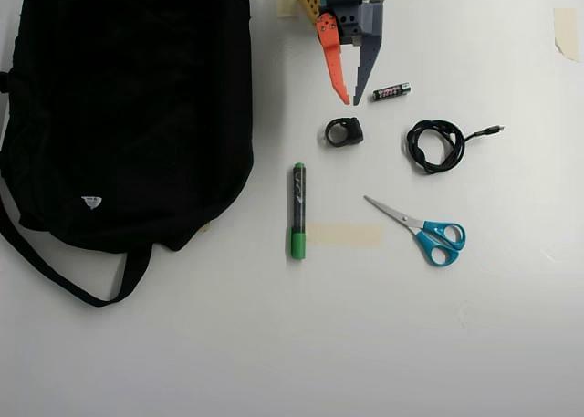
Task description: Put the green marker into the black bag
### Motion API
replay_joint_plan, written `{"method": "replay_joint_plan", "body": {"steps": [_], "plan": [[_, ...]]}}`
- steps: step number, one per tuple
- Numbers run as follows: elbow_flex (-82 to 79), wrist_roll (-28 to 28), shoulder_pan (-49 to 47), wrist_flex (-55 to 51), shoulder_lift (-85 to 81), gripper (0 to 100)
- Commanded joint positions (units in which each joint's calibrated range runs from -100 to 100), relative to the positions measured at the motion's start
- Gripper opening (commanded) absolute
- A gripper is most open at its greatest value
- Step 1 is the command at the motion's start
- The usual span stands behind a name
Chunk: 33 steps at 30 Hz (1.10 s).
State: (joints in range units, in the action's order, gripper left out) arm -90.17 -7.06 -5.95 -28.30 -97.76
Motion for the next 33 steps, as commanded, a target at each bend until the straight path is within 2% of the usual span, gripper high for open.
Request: {"method": "replay_joint_plan", "body": {"steps": [1, 8, 12, 15, 27, 33], "plan": [[6.79, 0.24, -0.48, 1.16, 4.65, 3], [37.34, 3.49, -1.23, 1.16, 39.42, 3], [51.00, 4.07, -0.71, 1.25, 52.36, 3], [57.29, 4.70, -0.56, 2.89, 59.09, 3], [68.97, 4.91, -0.48, 21.49, 81.49, 3], [84.42, 5.59, -0.63, 22.35, 97.18, 3]]}}
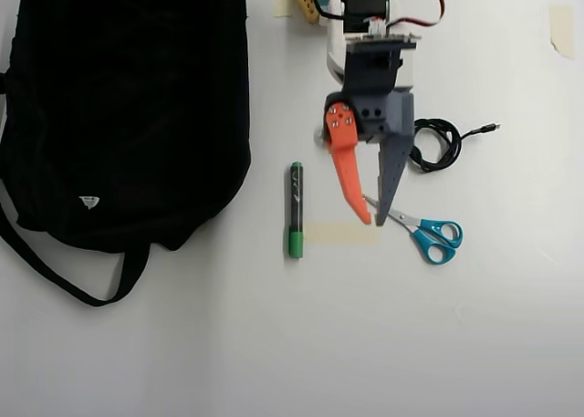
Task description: Put the green marker into the black bag
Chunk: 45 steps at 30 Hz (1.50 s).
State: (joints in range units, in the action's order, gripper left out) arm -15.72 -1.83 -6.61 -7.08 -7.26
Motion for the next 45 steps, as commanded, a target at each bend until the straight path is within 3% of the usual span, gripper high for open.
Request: {"method": "replay_joint_plan", "body": {"steps": [1, 11, 17, 23, 45], "plan": [[11.59, 0.42, -0.34, 1.23, 8.26, 3], [19.68, 0.36, -3.78, 1.74, 16.14, 3], [19.77, 0.36, -3.78, 12.17, 21.79, 3], [19.77, 0.36, -4.08, 12.94, 22.87, 3], [31.00, 3.19, -3.63, -3.08, 21.79, 3]]}}
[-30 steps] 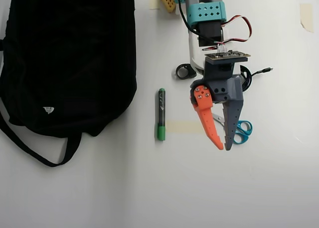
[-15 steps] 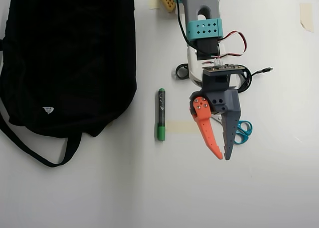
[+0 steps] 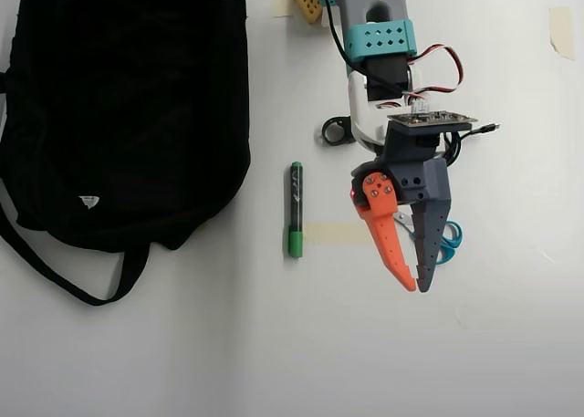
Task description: Put the green marker into the black bag
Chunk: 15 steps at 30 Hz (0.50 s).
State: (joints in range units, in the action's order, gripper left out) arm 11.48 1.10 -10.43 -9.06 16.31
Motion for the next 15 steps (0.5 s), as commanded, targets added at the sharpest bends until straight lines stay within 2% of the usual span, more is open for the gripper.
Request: {"method": "replay_joint_plan", "body": {"steps": [1, 15], "plan": [[3.89, 0.26, 0.19, -1.10, -1.87, 3], [3.62, -0.16, 1.23, 1.82, -0.21, 3]]}}
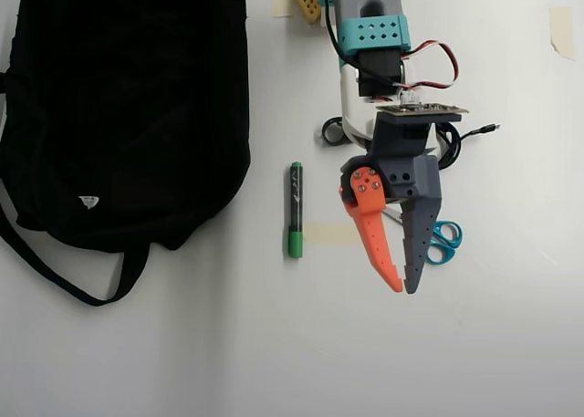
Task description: Put the green marker into the black bag
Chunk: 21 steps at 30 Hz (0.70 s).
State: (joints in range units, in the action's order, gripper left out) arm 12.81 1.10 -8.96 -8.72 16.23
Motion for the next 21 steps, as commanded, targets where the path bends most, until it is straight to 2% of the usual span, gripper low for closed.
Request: {"method": "replay_joint_plan", "body": {"steps": [1, 12, 21], "plan": [[2.46, -0.16, -0.24, 1.57, 0.20, 3], [2.55, -0.21, 0.89, 3.46, 1.28, 3], [2.46, 0.26, 2.08, -5.24, 1.28, 2]]}}
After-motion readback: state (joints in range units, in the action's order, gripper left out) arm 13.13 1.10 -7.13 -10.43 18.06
